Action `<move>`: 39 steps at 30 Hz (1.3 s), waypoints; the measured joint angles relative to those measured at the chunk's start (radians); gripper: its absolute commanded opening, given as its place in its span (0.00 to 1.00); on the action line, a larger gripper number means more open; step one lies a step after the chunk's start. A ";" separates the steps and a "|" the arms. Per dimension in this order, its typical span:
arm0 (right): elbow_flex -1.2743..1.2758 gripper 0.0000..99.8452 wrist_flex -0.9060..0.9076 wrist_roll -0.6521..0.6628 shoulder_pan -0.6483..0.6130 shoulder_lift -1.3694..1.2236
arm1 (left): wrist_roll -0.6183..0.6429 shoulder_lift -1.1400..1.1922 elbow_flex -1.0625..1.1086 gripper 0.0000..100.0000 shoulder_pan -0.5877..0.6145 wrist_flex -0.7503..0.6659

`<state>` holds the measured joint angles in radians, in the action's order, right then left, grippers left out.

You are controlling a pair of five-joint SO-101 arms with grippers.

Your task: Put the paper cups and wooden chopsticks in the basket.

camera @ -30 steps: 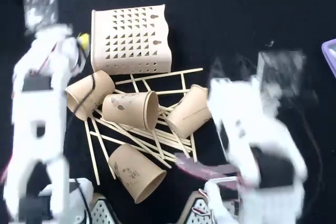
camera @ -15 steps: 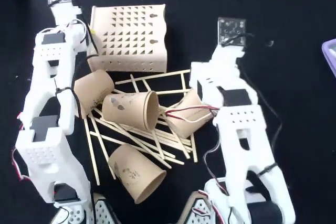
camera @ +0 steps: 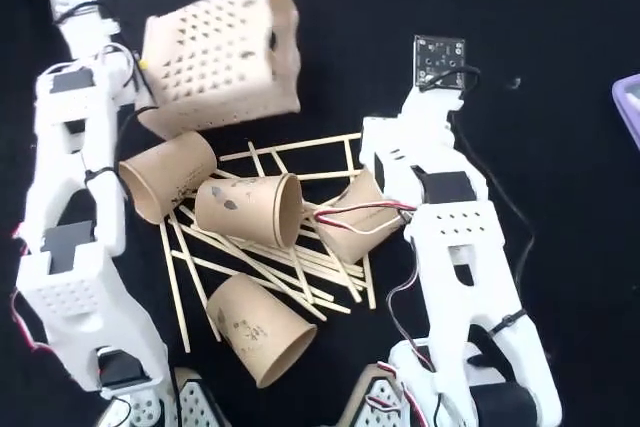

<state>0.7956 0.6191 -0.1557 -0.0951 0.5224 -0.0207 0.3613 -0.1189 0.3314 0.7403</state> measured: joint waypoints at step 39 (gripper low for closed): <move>0.000 0.17 0.008 0.000 0.000 -0.009 | 0.365 -0.229 -0.462 0.28 -0.112 0.695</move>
<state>0.7956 0.6268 -0.1557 -0.0951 0.5132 0.3445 0.1327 -0.5808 0.2194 1.4354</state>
